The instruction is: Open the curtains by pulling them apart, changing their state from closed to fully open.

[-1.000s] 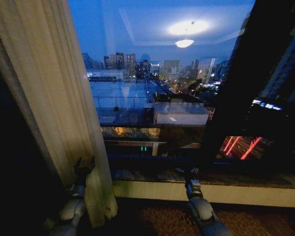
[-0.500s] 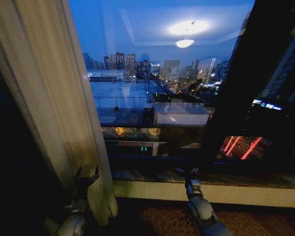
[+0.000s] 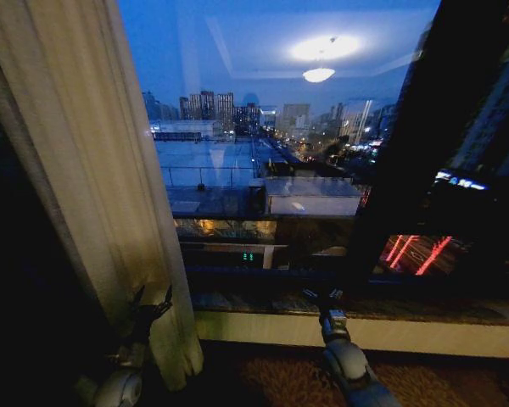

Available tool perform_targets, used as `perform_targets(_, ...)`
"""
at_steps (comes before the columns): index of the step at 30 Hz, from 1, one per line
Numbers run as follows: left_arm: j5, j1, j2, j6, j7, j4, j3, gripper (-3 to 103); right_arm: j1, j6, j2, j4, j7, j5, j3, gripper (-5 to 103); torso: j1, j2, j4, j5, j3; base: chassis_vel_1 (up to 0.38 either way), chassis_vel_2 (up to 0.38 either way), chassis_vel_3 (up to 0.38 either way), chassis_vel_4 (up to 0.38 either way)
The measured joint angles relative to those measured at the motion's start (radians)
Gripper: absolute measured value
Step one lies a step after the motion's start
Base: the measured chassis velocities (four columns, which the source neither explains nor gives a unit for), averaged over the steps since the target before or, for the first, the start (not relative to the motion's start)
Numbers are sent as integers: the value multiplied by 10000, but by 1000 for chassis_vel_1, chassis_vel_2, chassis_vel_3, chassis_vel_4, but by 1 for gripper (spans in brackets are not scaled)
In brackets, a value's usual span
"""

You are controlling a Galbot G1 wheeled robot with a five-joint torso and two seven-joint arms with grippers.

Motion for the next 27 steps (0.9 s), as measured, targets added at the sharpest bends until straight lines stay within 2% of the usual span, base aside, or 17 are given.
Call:
perform_targets(18, 1, -11, 0, 17, -40, 14, 4, 100, 0, 0, 0, 0, 0, 0, 0, 100, 0, 0, 1, 0, 0, -7, -8, 10, 9)
perform_targets(27, 5, -12, 0, 25, -51, 14, 9, 100, 0, 0, 1, 0, 0, 0, 0, 100, 1, -1, 0, 1, 0, -149, -167, 155, 145)
